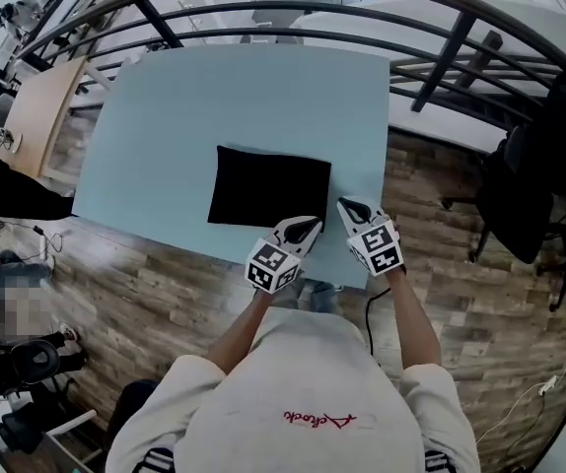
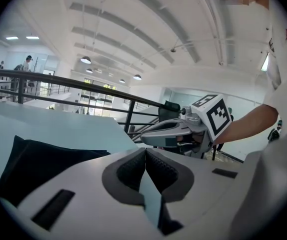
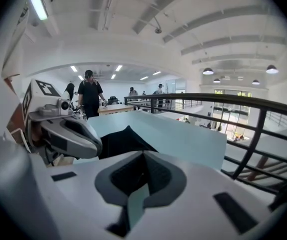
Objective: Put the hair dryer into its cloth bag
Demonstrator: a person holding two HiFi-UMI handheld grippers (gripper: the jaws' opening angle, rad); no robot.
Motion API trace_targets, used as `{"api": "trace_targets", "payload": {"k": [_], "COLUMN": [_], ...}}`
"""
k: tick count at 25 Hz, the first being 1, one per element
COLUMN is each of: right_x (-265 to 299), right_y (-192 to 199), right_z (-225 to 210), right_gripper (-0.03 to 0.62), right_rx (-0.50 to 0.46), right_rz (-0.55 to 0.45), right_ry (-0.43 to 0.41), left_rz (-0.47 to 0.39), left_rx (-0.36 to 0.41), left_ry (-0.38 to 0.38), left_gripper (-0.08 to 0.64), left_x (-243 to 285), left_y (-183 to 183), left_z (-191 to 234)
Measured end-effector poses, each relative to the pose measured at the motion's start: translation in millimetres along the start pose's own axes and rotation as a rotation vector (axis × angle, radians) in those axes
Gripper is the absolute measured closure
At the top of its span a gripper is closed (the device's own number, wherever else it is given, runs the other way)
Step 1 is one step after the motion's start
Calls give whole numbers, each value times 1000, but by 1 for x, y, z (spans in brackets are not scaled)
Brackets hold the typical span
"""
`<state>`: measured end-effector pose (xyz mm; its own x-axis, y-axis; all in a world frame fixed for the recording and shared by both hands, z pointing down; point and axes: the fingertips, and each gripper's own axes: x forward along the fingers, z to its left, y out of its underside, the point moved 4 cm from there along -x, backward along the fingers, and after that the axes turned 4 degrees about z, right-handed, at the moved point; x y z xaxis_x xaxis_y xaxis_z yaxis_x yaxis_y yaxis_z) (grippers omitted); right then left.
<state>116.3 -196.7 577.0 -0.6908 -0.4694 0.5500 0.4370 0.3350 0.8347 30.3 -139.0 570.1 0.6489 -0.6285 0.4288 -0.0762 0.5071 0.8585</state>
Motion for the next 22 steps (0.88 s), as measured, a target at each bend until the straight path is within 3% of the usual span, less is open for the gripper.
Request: {"api": "trace_targets", "payload": {"k": [12, 22], "right_x": [-58, -77], "right_y": [-32, -35], "right_z": [71, 158], "right_gripper": [577, 577], "right_rx": [-29, 69], "right_rz": [-123, -175], "right_ry": [155, 265], "left_rz": [-66, -109], "left_rx": [19, 25], "left_ry": [46, 33], "left_gripper": [554, 554], "left_x": [-46, -154], "left_y": [-10, 35], "left_z": [-11, -13]}}
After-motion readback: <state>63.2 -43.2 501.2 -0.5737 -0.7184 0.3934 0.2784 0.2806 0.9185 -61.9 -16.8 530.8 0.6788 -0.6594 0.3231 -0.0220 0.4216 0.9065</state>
